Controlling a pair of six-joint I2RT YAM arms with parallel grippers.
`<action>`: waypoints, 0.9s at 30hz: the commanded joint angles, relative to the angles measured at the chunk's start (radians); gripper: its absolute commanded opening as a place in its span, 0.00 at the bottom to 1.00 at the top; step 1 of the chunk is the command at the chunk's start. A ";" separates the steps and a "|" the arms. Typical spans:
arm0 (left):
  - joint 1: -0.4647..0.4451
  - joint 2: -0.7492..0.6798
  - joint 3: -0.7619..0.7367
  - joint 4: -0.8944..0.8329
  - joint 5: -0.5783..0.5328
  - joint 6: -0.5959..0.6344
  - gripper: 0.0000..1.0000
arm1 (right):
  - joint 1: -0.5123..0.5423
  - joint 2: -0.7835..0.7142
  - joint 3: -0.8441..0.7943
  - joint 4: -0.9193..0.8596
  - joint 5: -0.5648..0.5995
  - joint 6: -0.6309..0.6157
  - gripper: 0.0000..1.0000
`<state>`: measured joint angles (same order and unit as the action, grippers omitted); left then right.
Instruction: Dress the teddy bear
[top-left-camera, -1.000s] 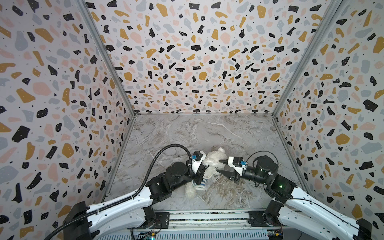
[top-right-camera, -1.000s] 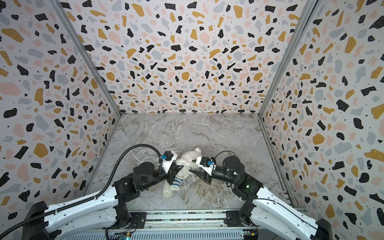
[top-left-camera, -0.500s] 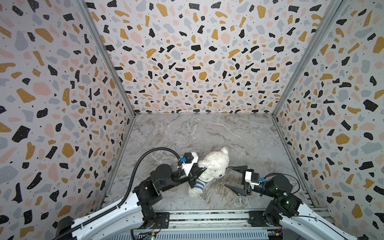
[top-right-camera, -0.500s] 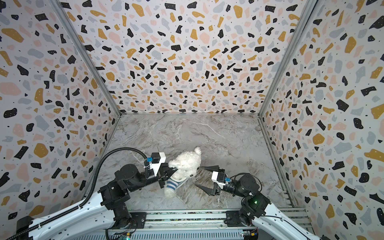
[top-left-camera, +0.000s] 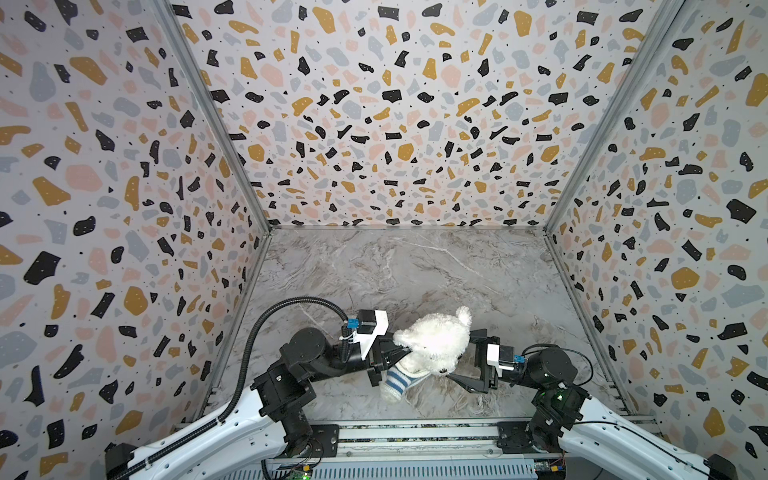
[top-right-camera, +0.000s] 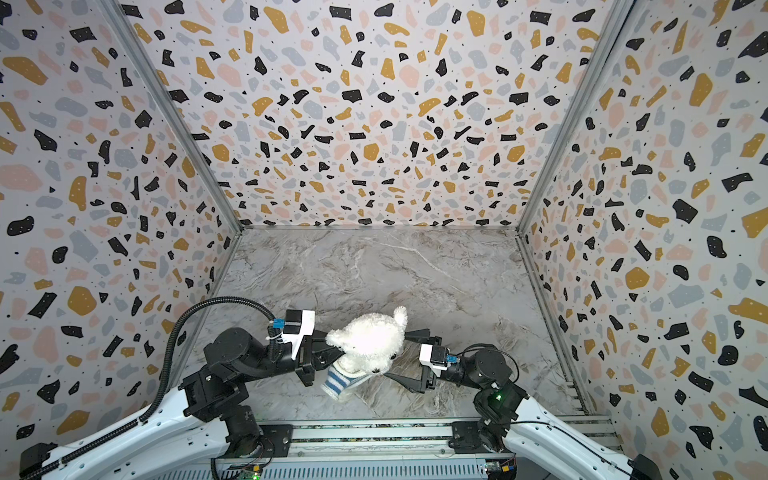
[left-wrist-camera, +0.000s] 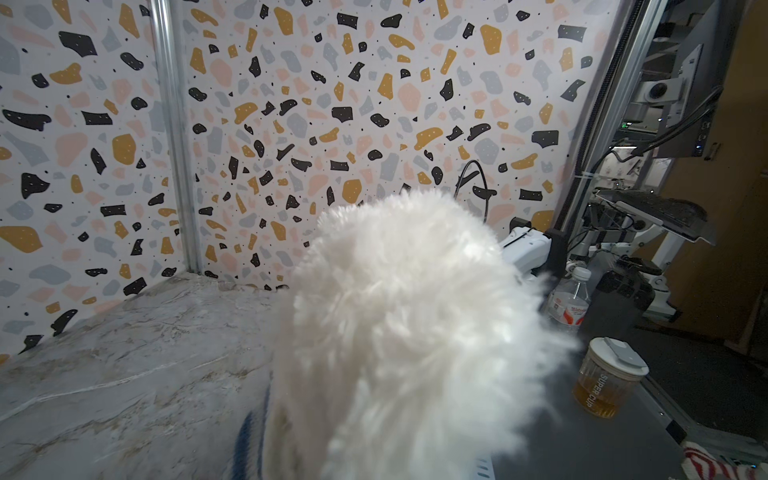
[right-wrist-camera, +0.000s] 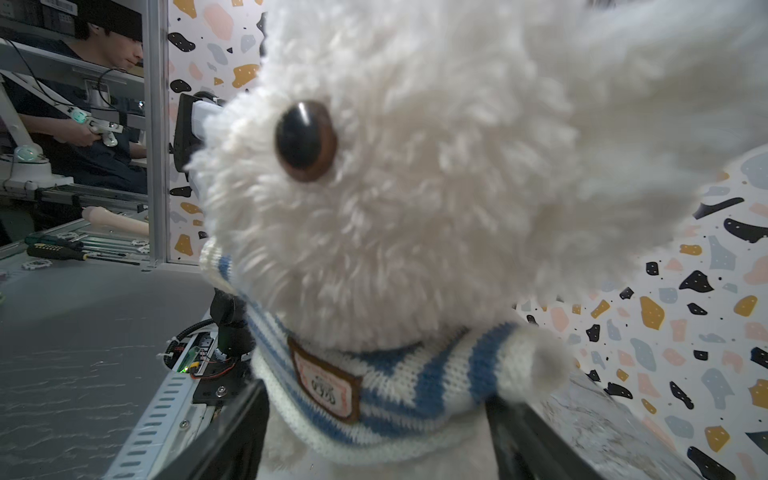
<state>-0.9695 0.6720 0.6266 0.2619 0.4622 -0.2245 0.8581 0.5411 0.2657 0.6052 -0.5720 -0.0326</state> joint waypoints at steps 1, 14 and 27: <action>0.006 0.002 0.024 0.112 0.071 -0.024 0.00 | 0.015 0.026 0.056 0.070 -0.029 -0.011 0.83; 0.005 0.006 0.016 0.182 0.109 -0.067 0.00 | 0.045 0.024 -0.005 0.109 0.115 -0.025 0.83; 0.005 -0.009 0.036 0.206 0.151 -0.101 0.00 | 0.024 -0.038 -0.041 0.046 0.111 -0.009 0.80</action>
<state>-0.9688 0.6773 0.6266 0.3553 0.5739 -0.3046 0.8883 0.4908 0.2024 0.6682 -0.4393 -0.0391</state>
